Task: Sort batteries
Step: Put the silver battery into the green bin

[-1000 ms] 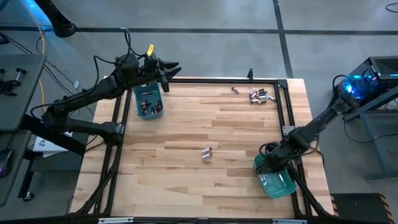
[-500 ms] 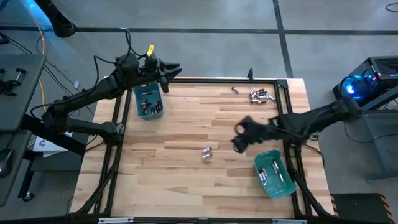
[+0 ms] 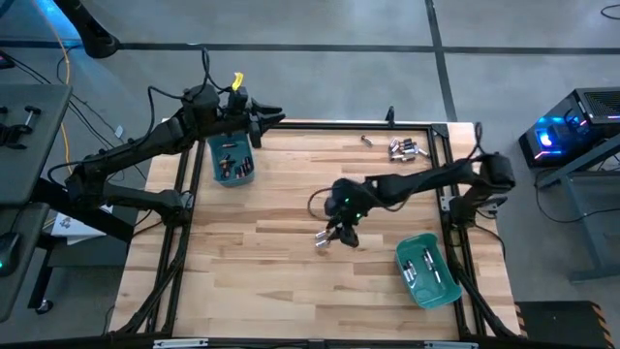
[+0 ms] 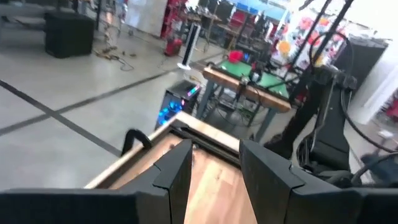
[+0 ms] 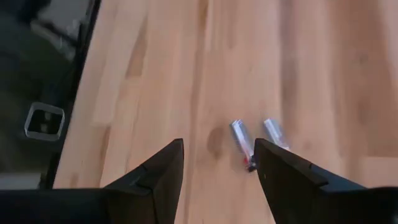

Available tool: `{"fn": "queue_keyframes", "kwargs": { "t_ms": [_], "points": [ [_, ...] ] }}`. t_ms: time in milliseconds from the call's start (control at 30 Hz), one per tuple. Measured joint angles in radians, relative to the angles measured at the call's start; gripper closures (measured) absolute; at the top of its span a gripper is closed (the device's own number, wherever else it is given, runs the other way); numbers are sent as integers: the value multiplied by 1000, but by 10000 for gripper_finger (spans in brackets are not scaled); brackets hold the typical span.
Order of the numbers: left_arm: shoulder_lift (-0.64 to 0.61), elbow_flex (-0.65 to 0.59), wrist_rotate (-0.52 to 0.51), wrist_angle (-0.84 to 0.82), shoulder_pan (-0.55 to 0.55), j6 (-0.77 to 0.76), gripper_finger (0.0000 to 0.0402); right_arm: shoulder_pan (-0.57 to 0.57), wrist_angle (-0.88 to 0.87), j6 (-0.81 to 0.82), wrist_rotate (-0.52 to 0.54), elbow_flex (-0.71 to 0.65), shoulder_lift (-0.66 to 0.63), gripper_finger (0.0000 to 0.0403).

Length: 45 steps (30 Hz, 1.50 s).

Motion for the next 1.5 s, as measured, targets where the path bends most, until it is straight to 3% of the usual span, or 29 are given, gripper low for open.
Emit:
{"fn": "queue_keyframes", "kwargs": {
  "t_ms": [133, 267, 367, 567, 833, 1067, 1300, 1500],
  "points": [
    [0, 0, 18, -90, -3, 12, 273, 40, -163, 5, 36, 81, 52, 213],
    [0, 0, 33, -251, -41, 148, 273, 61, -412, 243, 124, 187, 45, 213],
    [0, 0, 35, -380, -105, 232, 273, 77, -568, 321, 151, 260, 12, 213],
    [25, -24, -66, -482, -290, 239, 273, 170, -765, 427, 420, 374, -127, 213],
    [222, -121, -106, -323, -495, 75, 273, 415, -778, 808, 802, 341, -328, 213],
    [468, -120, -95, -157, -547, 17, 253, 631, -762, 936, 1108, 323, -323, 213],
    [628, -119, -147, 28, -599, 41, 209, 694, -742, 1012, 1192, 323, -279, 213],
    [722, -119, -246, 103, -639, 62, 208, 710, -736, 1059, 1202, 323, -249, 213]
  ]
}}
